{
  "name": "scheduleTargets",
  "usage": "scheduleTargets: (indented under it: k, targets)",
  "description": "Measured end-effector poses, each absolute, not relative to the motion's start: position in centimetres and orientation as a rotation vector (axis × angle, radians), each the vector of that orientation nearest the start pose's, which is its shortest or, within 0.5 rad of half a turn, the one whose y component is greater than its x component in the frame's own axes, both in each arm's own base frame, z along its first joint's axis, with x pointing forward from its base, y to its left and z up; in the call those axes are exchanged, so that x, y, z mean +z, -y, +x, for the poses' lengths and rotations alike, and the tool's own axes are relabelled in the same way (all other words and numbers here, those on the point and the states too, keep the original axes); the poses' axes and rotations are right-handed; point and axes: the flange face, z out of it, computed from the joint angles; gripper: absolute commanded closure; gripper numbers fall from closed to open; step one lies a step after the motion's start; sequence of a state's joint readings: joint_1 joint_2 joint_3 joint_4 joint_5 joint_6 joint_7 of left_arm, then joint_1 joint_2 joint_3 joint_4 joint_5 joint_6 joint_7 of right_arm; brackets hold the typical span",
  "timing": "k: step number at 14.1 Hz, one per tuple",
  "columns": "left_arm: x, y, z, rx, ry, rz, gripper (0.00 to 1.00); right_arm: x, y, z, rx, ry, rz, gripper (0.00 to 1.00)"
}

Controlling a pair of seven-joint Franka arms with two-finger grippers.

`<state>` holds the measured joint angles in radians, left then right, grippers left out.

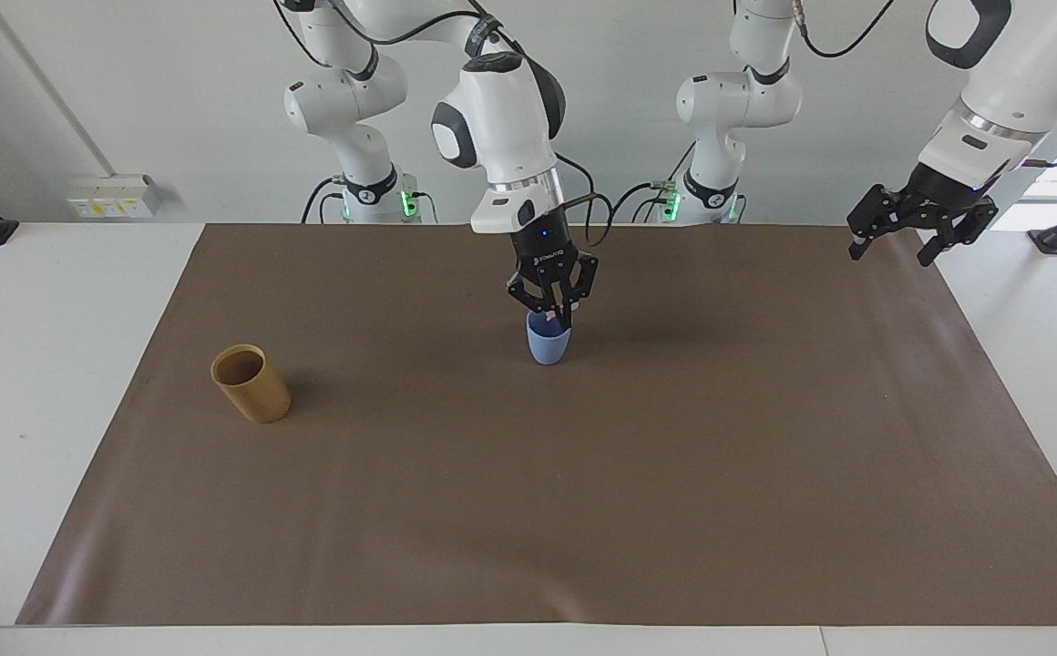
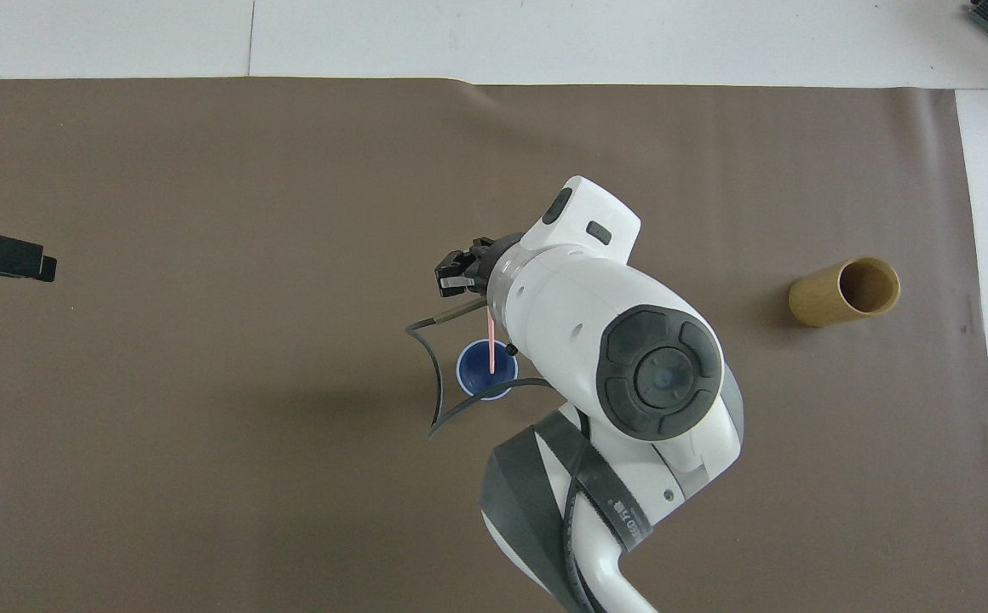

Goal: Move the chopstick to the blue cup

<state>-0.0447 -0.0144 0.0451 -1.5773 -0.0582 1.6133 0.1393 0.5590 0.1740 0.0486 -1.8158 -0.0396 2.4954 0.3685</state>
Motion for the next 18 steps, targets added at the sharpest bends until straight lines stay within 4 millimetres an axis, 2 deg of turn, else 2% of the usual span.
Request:
scheduleTargets:
  k: [2,3,5,6,9,11,13,15,18]
  targets:
    - [63.3,0.6,55.5,-0.087,-0.220,-3.188,0.00,47.9,-37.2,53.3,-0.644,0.378,-2.835,0.64]
    - [63.3,0.6,55.5,-0.087,-0.220,-3.188,0.00,47.2,-37.1,53.2,-0.631,0.378,-2.843,0.52]
    - [63.3,0.6,55.5,-0.087,-0.221,-3.188,0.00,46.3,-36.9,53.0,-0.608,0.380,-2.857,0.07]
    - [63.3,0.6,55.5,-0.087,-0.221,-3.188,0.00,46.0,-36.9,52.9,-0.601,0.381,-2.861,0.00]
    - [63.3,0.6,55.5,-0.087,-0.220,-3.188,0.00,45.9,-36.8,53.0,-0.603,0.379,-2.862,0.00]
    - [63.3,0.6,55.5,-0.087,-0.220,-3.188,0.00,46.8,-36.1,53.7,-0.633,0.368,-2.863,0.00]
    - [63.3,0.6,55.5,-0.086,-0.220,-3.188,0.00,48.8,-33.5,55.5,-0.632,0.308,-2.899,0.00]
    - [63.3,0.6,55.5,-0.086,-0.220,-3.188,0.00,51.5,-30.0,57.4,-0.598,0.219,-2.948,0.00]
    - [63.3,0.6,55.4,-0.084,-0.220,-3.188,0.00,54.9,-24.5,58.6,-0.547,0.087,-3.005,0.00]
